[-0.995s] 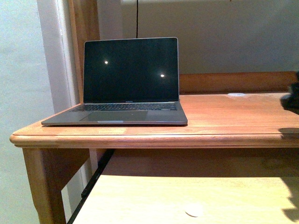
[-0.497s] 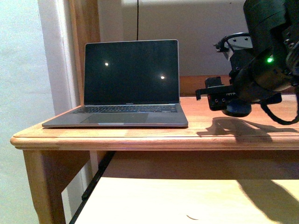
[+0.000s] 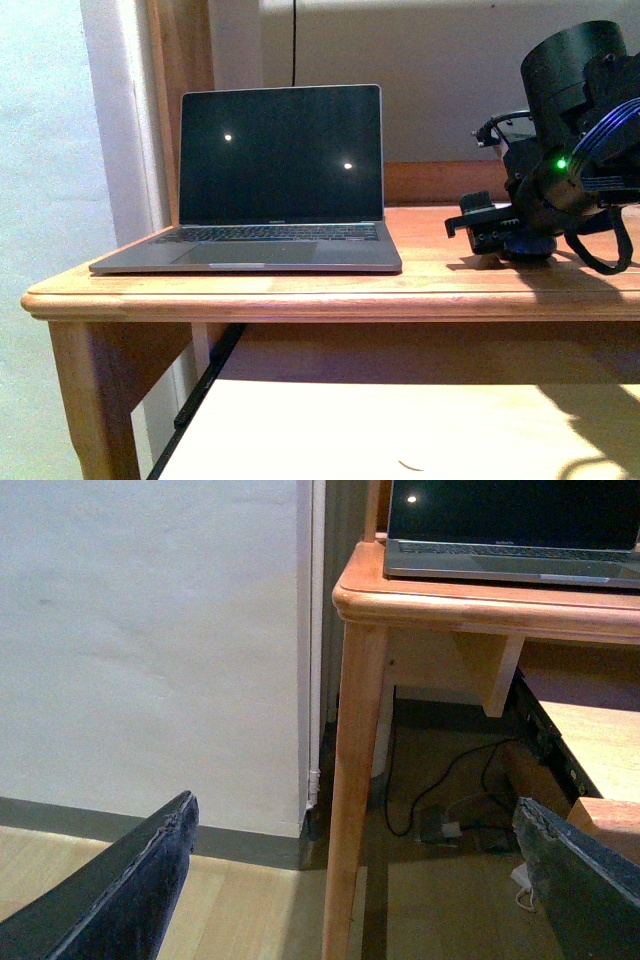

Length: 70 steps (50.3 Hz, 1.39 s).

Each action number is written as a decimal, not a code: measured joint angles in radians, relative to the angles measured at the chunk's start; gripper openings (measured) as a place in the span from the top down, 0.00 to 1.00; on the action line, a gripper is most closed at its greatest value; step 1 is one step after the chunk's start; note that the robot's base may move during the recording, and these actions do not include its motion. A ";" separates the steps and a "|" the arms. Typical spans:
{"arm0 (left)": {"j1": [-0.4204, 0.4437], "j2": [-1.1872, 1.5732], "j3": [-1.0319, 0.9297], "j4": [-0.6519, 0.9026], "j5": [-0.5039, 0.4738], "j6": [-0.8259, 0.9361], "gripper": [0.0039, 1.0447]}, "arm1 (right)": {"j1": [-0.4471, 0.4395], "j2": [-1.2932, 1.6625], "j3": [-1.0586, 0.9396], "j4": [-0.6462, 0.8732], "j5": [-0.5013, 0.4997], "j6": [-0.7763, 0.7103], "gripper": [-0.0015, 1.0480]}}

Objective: Place mouse

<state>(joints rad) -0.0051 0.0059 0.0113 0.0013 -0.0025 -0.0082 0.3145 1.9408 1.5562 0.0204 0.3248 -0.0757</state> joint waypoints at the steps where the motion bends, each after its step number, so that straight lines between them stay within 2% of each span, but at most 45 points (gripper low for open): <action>1: 0.000 0.000 0.000 0.000 0.000 0.000 0.07 | -0.001 0.003 0.001 -0.004 -0.006 0.000 0.35; 4: 0.000 0.000 0.000 0.000 0.000 0.000 0.07 | -0.002 0.009 0.002 -0.007 -0.014 -0.004 0.22; 10: 0.000 0.000 0.000 0.000 0.000 0.000 0.07 | -0.005 0.007 0.002 -0.002 -0.050 0.004 0.06; 17: 0.000 0.000 0.000 0.000 0.000 0.000 0.07 | -0.032 -0.045 -0.044 0.028 -0.150 0.008 0.07; 23: 0.000 0.000 0.000 0.000 0.000 0.000 0.07 | -0.106 -0.156 -0.133 0.077 -0.295 0.008 0.07; 32: 0.000 0.000 0.000 0.000 0.000 0.000 0.07 | -0.328 -0.385 -0.367 0.120 -0.669 -0.043 0.07; 35: 0.000 0.000 0.000 0.000 0.000 0.000 0.07 | -0.417 -0.442 -0.457 0.108 -0.806 -0.082 0.07; 46: 0.000 0.000 0.000 0.000 0.000 0.000 0.07 | -0.641 -0.599 -0.697 0.042 -1.204 -0.217 0.07; 53: 0.000 0.000 0.000 0.000 0.000 0.000 0.07 | -0.725 -0.650 -0.753 -0.009 -1.371 -0.278 0.07; 58: 0.000 0.000 0.000 0.000 0.000 0.000 0.07 | -0.806 -0.675 -0.780 -0.137 -1.507 -0.387 0.07; 61: 0.000 0.000 0.000 0.000 0.000 0.000 0.07 | -0.833 -0.676 -0.780 -0.227 -1.550 -0.451 0.07; 66: 0.000 0.000 0.000 0.000 0.000 0.000 0.07 | -0.882 -0.653 -0.762 -0.514 -1.616 -0.704 0.07; 70: 0.000 0.000 0.000 0.000 0.000 0.000 0.07 | -0.905 -0.608 -0.729 -0.733 -1.618 -0.908 0.07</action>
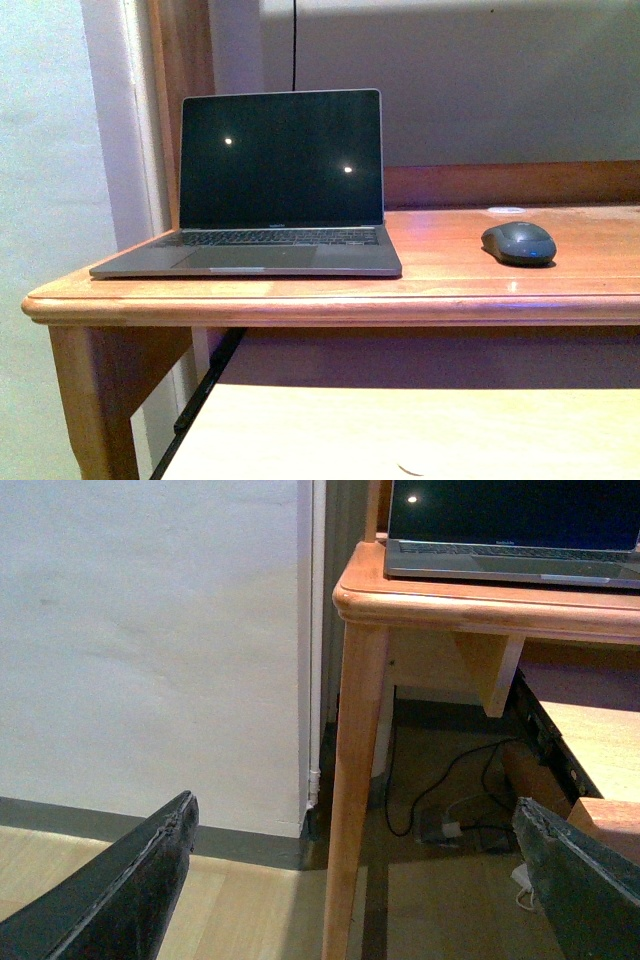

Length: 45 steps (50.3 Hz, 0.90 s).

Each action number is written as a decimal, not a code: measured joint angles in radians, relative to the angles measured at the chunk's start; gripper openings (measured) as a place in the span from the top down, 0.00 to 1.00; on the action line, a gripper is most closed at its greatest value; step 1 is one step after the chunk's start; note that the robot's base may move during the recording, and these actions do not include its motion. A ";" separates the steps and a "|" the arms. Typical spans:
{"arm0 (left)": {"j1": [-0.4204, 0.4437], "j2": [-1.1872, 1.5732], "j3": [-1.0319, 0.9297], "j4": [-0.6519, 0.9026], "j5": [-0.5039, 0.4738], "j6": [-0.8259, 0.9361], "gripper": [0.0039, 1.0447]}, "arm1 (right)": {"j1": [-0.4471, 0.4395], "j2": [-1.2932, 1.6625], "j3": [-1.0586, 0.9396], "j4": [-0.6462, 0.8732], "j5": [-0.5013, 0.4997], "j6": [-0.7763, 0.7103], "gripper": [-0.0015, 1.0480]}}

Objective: Place mouse

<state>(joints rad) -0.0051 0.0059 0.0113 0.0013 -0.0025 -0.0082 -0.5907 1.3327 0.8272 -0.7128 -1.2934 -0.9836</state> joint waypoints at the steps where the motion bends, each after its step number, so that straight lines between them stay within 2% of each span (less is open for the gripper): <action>1: 0.000 0.000 0.000 0.000 0.000 0.000 0.07 | -0.005 0.015 0.006 -0.061 0.005 -0.059 0.07; 6: 0.000 0.000 0.000 0.000 0.000 0.000 0.07 | -0.018 0.077 0.011 -0.272 0.041 -0.306 0.07; 9: 0.000 0.000 0.000 0.000 0.000 0.000 0.07 | -0.024 0.109 0.009 -0.349 0.070 -0.456 0.07; 13: 0.000 0.000 0.000 0.000 0.000 0.000 0.07 | -0.024 0.121 -0.018 -0.307 0.114 -0.559 0.07; 17: 0.000 0.000 0.000 0.000 0.000 0.000 0.07 | -0.024 0.123 -0.047 -0.236 0.130 -0.575 0.07; 31: 0.000 0.000 0.000 0.000 0.001 0.000 0.07 | 0.006 0.123 -0.092 -0.133 0.123 -0.580 0.07; 37: 0.000 0.000 0.000 0.000 0.000 0.000 0.07 | 0.013 0.124 -0.085 -0.167 0.101 -0.580 0.07; 45: 0.000 0.000 0.000 0.000 0.000 0.000 0.07 | -0.008 0.165 -0.024 -0.306 0.072 -0.587 0.07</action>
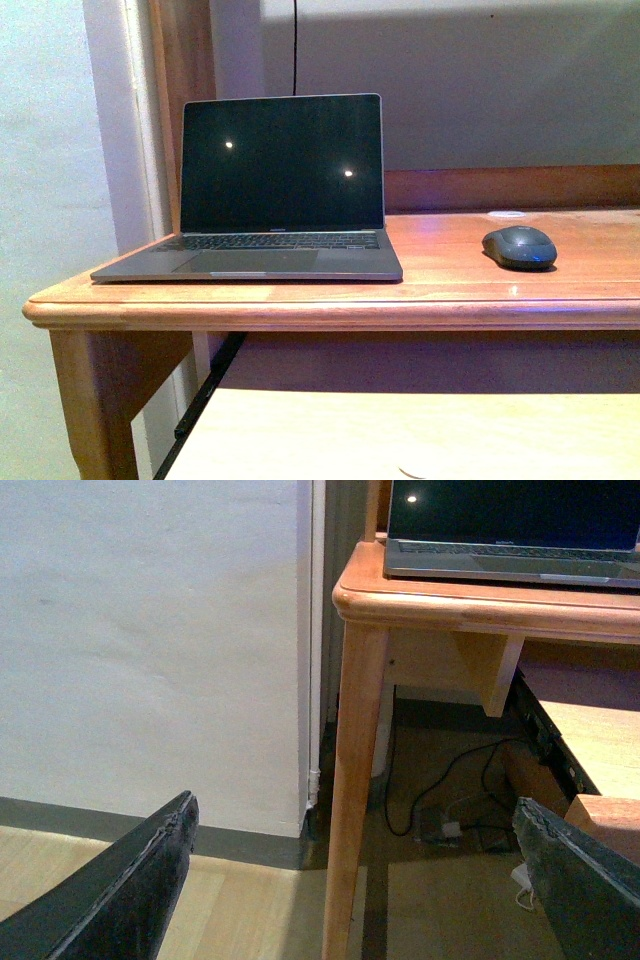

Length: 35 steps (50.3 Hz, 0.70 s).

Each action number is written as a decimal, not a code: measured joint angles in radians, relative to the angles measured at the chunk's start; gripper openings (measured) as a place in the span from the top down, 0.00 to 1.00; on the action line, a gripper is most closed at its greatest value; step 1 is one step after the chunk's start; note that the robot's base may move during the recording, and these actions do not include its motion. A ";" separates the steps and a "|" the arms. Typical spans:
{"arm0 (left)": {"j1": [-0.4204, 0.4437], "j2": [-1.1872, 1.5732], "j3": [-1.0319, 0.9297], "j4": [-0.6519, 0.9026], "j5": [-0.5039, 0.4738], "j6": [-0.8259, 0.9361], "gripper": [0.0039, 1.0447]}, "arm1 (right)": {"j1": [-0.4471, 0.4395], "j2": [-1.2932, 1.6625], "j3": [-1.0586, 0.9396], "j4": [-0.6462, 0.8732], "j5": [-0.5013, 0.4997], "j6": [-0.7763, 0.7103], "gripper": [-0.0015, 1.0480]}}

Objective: Place mouse

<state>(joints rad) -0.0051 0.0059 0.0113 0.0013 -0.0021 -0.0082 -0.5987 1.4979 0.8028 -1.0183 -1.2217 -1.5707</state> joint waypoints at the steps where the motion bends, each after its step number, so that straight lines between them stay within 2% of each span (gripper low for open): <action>1: 0.000 0.000 0.000 0.000 0.000 0.000 0.07 | -0.003 0.005 0.006 -0.014 -0.003 -0.006 0.07; 6: 0.000 0.000 0.000 0.000 0.000 0.000 0.07 | -0.054 0.069 0.081 -0.223 -0.009 -0.111 0.07; 12: 0.000 0.000 0.000 0.000 0.000 0.000 0.07 | -0.090 0.109 0.100 -0.356 0.006 -0.228 0.07; 30: 0.000 0.000 0.000 0.000 0.000 0.000 0.07 | -0.095 0.113 0.099 -0.378 0.037 -0.232 0.07; 35: 0.000 0.000 0.000 0.000 0.000 0.000 0.07 | -0.104 0.113 0.055 -0.344 0.072 -0.307 0.07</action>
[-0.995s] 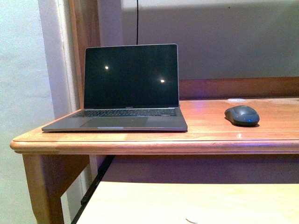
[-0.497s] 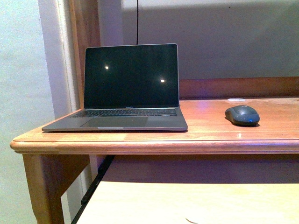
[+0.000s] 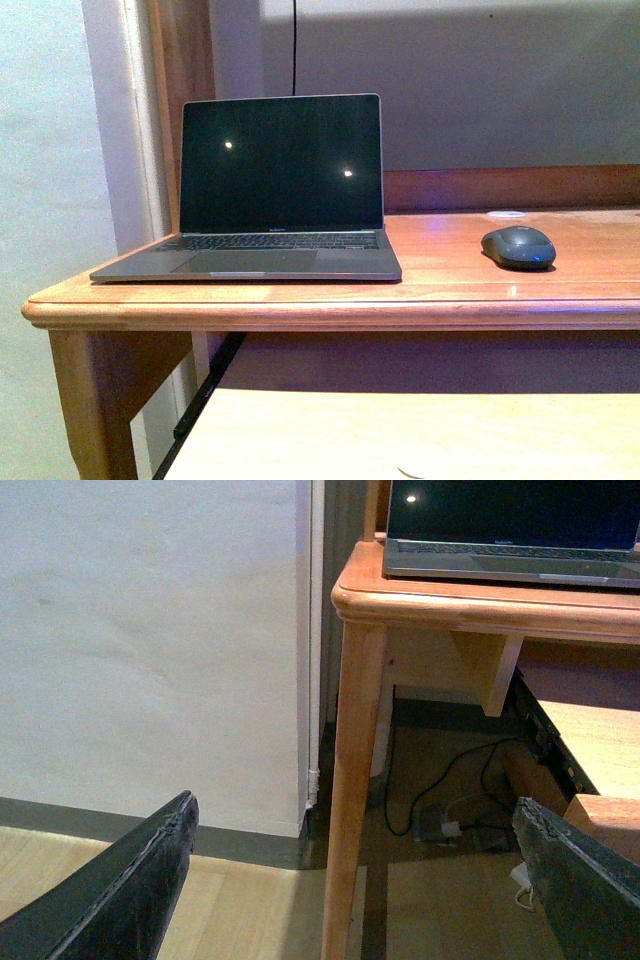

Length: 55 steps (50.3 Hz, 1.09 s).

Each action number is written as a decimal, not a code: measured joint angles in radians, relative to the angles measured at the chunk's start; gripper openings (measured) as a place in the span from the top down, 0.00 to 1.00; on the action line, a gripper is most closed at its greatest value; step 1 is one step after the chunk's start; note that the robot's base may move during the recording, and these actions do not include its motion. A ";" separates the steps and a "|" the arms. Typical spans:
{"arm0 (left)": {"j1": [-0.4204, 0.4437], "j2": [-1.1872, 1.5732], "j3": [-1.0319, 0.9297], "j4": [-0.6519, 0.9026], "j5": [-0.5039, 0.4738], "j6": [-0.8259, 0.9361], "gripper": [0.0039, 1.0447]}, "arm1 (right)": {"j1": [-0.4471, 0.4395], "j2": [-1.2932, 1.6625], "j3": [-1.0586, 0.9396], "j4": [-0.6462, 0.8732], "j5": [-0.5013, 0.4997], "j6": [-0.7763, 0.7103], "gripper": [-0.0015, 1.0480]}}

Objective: Place mouse

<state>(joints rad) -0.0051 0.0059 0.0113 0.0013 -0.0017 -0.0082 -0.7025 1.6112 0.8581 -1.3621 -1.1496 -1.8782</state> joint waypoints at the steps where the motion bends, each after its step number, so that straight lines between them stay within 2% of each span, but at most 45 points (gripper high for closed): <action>1: 0.000 0.000 0.000 0.000 0.000 0.000 0.07 | 0.003 0.000 -0.015 0.016 0.006 -0.007 0.07; 10: 0.000 0.000 0.000 0.000 0.000 0.000 0.07 | 0.052 -0.026 -0.070 0.142 0.003 0.010 0.07; 24: 0.000 0.000 0.000 0.000 0.000 0.000 0.07 | 0.157 -0.098 -0.144 0.403 -0.035 0.209 0.07; 39: 0.000 0.000 0.000 0.000 0.000 0.000 0.07 | 0.317 -0.176 -0.277 0.941 0.003 0.659 0.07; 51: 0.000 0.000 0.000 0.000 0.000 0.000 0.07 | 0.462 -0.158 -0.331 1.424 0.128 1.069 0.07; 55: 0.000 0.000 0.000 0.000 0.000 0.000 0.07 | 0.526 -0.112 -0.324 1.607 0.215 1.237 0.07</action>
<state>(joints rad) -0.0051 0.0059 0.0113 0.0013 -0.0017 -0.0082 -0.1761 1.4990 0.5343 0.2447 -0.9348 -0.6411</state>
